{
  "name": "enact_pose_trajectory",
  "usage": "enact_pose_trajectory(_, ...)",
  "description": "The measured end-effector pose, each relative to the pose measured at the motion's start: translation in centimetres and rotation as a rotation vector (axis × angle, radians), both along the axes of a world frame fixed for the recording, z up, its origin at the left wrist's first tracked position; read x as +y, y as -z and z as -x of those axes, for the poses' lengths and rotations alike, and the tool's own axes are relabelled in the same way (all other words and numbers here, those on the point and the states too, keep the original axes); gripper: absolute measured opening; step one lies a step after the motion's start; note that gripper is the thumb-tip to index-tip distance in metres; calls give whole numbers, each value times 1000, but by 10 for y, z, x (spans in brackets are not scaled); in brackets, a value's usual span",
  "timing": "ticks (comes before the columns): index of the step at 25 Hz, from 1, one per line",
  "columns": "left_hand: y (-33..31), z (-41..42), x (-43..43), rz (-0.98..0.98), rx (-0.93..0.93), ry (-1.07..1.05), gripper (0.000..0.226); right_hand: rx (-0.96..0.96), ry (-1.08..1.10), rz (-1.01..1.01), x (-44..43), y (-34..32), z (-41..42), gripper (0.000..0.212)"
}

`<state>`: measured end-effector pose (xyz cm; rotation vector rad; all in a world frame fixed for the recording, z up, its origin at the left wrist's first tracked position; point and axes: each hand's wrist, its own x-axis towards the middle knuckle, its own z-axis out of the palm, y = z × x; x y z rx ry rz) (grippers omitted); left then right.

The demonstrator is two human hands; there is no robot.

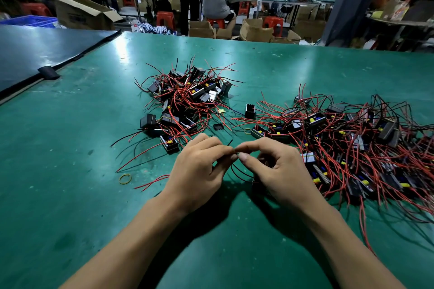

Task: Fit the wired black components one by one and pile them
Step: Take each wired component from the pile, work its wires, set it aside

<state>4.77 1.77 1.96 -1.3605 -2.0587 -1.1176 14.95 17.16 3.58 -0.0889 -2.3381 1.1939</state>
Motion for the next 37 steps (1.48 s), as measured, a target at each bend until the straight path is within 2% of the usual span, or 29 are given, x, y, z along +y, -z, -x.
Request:
enact_pose_trajectory(4, 0, 1, -1, 7, -46, 10, 13, 10, -42, -21, 7, 7, 3, 27)
enact_pose_trajectory(9, -1, 1, -3, 4, -104, 39, 13, 42, -63, -71, 11, 12, 5, 21)
enact_pose_trajectory(17, -4, -1, -4, 41, -86, 67, 9, 41, -47, -162, 8, 7, 3, 5)
enact_pose_trajectory(20, -4, -1, -4, 43, -93, 98, 10, -3, -40, -181, 6, 4, 1, 9)
enact_pose_trajectory(28, -6, -3, -3, 71, -7, 111, 13, -249, -42, 118, 1, -2, 2, 26)
enact_pose_trajectory(33, -6, -3, -2, 59, 73, 65, 11, -341, -86, 422, 2, -4, 4, 30)
enact_pose_trajectory(35, -5, -1, -3, 35, 39, 43, 11, -284, -59, 325, 6, -3, 3, 25)
enact_pose_trajectory(37, -4, 1, -5, 24, -10, 27, 12, -141, -4, 83, 9, -3, 1, 10)
